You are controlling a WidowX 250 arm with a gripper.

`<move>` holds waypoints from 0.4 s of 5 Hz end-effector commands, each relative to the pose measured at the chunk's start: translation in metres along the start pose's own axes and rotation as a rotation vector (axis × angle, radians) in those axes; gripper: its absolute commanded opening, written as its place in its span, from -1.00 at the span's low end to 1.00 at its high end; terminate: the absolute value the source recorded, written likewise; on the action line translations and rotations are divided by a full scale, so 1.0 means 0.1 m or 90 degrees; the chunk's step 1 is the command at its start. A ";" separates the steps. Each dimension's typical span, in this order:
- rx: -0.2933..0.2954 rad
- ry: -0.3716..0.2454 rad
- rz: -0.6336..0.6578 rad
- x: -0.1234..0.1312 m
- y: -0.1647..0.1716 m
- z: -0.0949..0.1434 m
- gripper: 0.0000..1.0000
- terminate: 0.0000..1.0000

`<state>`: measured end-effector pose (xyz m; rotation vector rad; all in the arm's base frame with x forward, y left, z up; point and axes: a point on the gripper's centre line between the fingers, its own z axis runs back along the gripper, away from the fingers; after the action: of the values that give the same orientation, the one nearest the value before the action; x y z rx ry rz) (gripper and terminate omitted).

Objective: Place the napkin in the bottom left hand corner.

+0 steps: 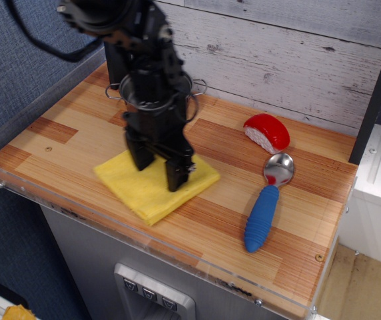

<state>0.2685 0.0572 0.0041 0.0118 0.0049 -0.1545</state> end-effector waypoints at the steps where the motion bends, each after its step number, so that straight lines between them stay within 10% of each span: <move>1: 0.000 0.019 0.060 -0.29 0.30 -0.08 1.00 -1.00; 2: 0.008 0.026 0.065 -0.32 0.49 -0.10 1.00 -1.00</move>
<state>0.2621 0.1087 0.0035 0.0395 0.0013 -0.0741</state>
